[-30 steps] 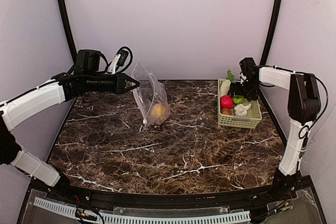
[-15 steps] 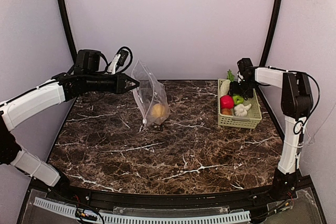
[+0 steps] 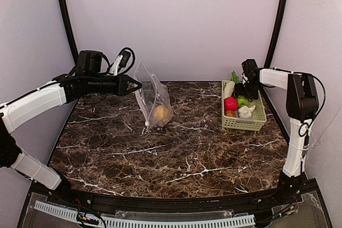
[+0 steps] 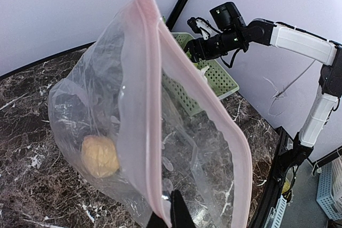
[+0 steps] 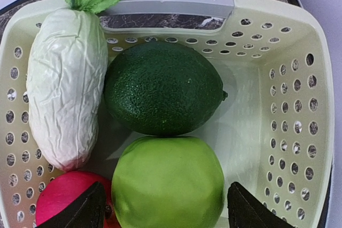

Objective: Place the food in the zip-top bag and seal the zipper
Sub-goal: Pick up the fake fruit from the bin.

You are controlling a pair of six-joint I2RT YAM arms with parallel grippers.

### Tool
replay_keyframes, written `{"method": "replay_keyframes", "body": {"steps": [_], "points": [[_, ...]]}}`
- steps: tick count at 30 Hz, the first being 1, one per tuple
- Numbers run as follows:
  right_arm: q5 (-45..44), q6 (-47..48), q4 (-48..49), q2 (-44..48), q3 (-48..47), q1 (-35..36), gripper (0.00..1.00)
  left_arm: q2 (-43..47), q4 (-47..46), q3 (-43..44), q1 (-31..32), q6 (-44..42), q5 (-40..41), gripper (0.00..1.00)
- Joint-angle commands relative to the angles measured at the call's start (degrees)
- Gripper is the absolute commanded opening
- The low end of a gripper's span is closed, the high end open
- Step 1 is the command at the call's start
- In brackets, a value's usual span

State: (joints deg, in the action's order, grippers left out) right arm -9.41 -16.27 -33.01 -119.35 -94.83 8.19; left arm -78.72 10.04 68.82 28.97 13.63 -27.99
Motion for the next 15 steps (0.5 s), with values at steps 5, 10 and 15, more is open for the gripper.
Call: {"method": "replay_keyframes", "body": {"steps": [5,10,15], "points": [[3.51,0.27,0.01,-2.73,-0.62,-1.29,0.86,0.91,0.59,-0.44,-0.38,-0.86,-0.14,0.01],[4.45,0.19,-0.21,-4.39,-0.86,-1.76,0.85,1.02,0.68,-0.44,-0.39,-0.89,-0.05,0.01],[3.61,0.27,-0.28,-4.62,-0.97,-1.85,0.79,0.99,0.68,-0.44,-0.41,-0.97,-0.01,0.01]]}}
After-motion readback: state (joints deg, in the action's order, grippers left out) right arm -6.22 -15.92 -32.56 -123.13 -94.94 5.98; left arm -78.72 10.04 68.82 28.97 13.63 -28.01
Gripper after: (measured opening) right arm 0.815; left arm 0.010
